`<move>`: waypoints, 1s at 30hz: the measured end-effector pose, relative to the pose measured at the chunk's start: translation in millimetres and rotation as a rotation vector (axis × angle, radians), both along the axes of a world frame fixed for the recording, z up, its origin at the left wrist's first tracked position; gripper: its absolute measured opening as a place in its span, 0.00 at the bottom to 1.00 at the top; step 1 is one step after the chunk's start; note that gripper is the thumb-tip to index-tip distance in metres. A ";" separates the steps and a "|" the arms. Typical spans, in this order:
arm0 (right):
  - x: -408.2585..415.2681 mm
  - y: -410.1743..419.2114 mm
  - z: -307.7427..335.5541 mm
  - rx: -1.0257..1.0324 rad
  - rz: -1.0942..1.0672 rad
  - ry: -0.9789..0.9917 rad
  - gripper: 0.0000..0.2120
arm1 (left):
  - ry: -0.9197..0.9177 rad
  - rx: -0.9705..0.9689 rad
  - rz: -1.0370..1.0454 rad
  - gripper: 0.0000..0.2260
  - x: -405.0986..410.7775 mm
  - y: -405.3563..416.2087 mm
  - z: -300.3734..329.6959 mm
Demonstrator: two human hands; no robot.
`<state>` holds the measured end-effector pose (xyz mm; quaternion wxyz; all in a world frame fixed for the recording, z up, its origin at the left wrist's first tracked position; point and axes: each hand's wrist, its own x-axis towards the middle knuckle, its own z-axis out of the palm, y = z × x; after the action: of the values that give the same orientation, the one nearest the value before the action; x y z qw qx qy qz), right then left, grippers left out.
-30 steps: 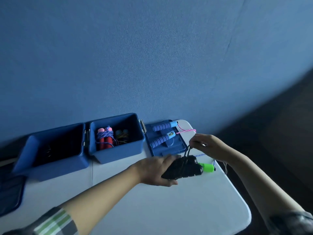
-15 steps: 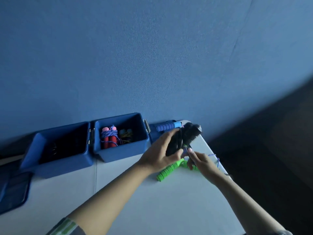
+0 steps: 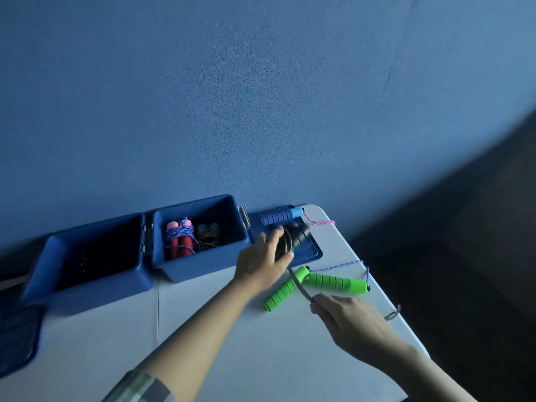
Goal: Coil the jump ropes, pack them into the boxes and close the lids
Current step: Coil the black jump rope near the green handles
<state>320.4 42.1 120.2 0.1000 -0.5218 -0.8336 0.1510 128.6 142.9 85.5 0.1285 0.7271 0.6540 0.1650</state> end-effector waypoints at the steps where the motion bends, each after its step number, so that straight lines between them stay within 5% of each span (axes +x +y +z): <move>1: 2.9 1.8 7.2 0.036 0.023 0.015 0.24 | 0.079 0.009 -0.056 0.26 0.4 -6.7 -4.6; 6: 19.4 29.5 19.8 0.022 -0.003 0.031 0.09 | 0.180 0.059 -0.350 0.27 -2.6 -34.1 -26.5; 14: 41.0 83.1 -25.6 -0.175 -0.071 0.212 0.08 | -0.080 0.225 -0.623 0.23 -4.1 -59.5 -32.8; 20: 28.2 81.5 -22.7 -0.456 -0.070 0.574 0.11 | -0.224 0.254 -0.557 0.26 -0.9 -65.4 -15.7; 24: 12.2 68.1 -27.2 -0.492 -0.254 0.844 0.15 | -0.571 0.082 -0.414 0.21 11.0 -64.9 3.9; 27: 1.3 59.5 -38.2 -0.494 -0.278 0.794 0.21 | -0.828 0.120 -0.250 0.13 18.3 -55.6 19.6; 30: 4.7 49.4 -50.1 -0.461 -0.323 0.688 0.19 | -0.866 0.267 -0.079 0.12 17.7 -37.0 29.7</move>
<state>325.2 91.5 70.0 0.2749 -0.5732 -0.6041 0.4805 146.3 105.9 115.3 0.3017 0.6254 0.4849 0.5317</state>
